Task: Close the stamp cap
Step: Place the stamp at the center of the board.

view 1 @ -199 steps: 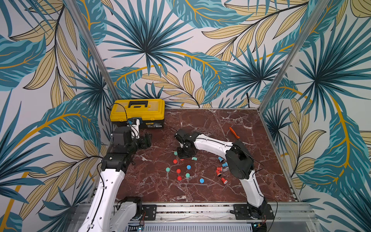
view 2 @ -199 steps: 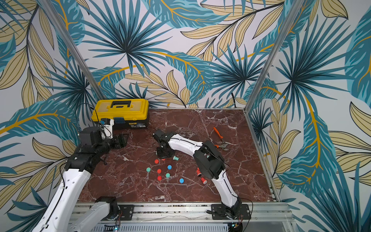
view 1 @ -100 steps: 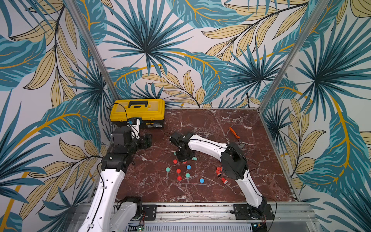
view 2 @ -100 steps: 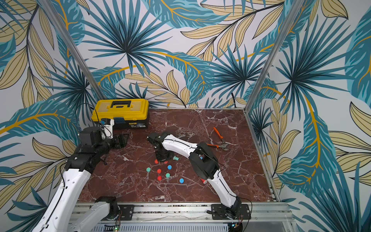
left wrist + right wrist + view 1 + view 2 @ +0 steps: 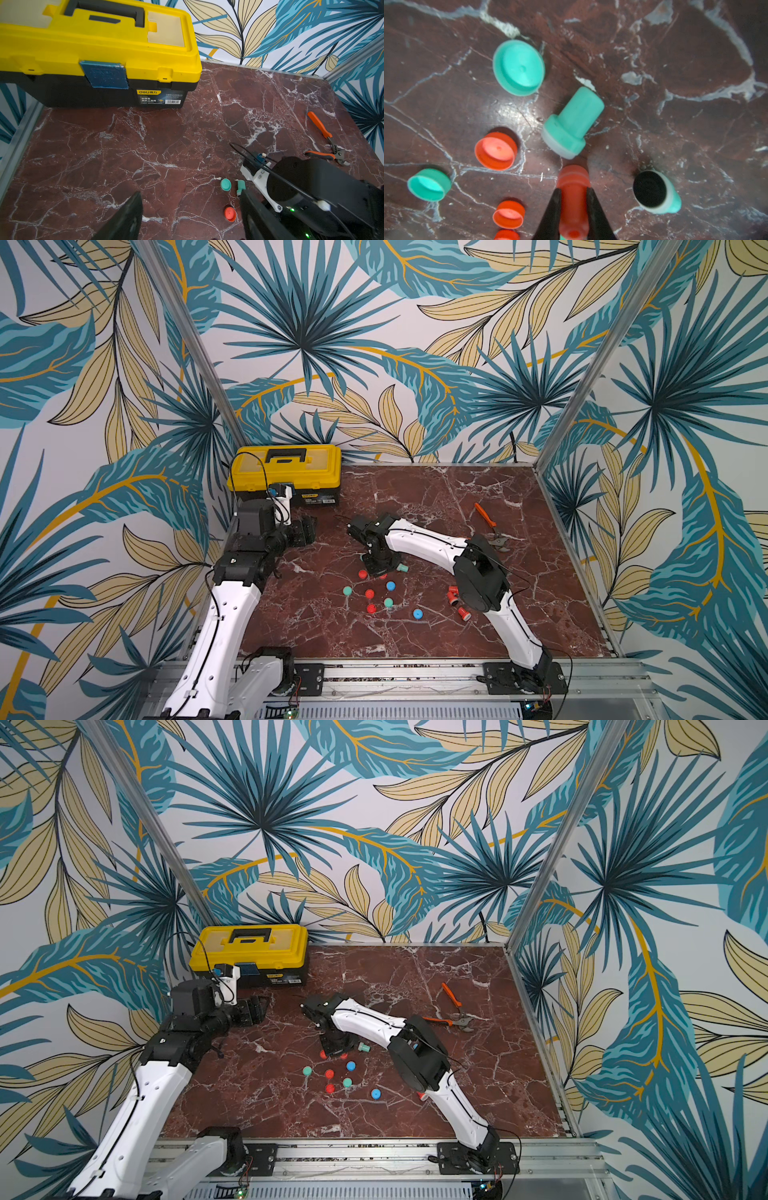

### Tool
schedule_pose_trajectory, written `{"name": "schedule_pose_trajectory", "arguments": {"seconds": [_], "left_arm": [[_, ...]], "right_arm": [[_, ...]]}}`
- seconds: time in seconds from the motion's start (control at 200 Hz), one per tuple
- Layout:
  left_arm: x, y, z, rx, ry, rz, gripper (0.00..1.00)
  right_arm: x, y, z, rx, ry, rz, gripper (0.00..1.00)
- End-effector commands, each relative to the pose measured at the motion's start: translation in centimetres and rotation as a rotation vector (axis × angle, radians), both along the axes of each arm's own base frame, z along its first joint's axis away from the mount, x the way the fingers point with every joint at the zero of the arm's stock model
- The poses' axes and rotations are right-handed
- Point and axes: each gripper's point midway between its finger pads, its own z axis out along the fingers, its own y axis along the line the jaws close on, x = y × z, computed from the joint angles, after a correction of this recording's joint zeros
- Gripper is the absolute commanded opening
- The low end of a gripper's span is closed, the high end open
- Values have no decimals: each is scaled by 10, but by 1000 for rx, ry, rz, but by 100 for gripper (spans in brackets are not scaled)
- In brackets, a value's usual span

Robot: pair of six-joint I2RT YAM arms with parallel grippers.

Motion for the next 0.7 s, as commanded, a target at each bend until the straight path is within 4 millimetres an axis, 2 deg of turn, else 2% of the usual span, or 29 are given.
{"name": "schedule_pose_trajectory", "arguments": {"seconds": [0.0, 0.14, 0.155, 0.205, 0.496, 0.696], "left_arm": [[4, 4, 7, -11, -25, 7, 76], [3, 8, 6, 0, -27, 24, 76], [3, 8, 6, -2, -26, 20, 76], [3, 6, 6, -8, -24, 9, 76], [7, 6, -1, -13, 0, 12, 76], [9, 6, -5, -14, 11, 5, 76]], "right_arm": [[13, -9, 57, 73, -67, -13, 0], [27, -28, 82, 106, -115, -55, 0], [37, -38, 84, 108, -123, -84, 0], [45, -50, 85, 112, -134, -105, 0], [88, -121, 63, 62, -79, -241, 0], [109, -151, 38, 40, -45, -308, 0]]}}
